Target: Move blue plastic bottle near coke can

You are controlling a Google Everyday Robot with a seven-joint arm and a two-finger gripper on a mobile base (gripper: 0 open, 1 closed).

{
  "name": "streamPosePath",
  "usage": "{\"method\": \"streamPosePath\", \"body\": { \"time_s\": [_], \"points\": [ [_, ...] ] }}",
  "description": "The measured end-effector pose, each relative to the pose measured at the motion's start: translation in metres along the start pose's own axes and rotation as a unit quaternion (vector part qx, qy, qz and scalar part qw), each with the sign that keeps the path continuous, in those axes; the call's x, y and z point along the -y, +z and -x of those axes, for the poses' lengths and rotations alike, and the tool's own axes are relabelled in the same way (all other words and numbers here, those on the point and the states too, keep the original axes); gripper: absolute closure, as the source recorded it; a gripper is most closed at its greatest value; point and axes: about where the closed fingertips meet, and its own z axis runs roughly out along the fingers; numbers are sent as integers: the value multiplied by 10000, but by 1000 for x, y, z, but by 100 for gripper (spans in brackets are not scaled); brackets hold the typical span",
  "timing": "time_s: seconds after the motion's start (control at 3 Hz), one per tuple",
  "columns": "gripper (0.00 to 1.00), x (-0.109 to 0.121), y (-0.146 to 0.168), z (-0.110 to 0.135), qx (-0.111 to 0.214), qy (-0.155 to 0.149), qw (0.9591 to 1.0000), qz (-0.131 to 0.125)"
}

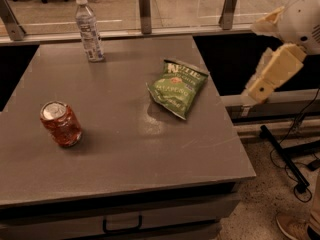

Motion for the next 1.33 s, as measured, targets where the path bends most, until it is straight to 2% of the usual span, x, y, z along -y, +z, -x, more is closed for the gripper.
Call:
{"method": "streamPosePath", "body": {
  "time_s": [0.33,0.67,1.0,1.33],
  "points": [
    [0,19,37,33,1240,380,9912,257],
    [0,28,70,80,2435,798,9652,518],
    [0,33,70,102,2802,920,9541,518],
    [0,28,76,107,2738,968,9554,534]
  ]
}}
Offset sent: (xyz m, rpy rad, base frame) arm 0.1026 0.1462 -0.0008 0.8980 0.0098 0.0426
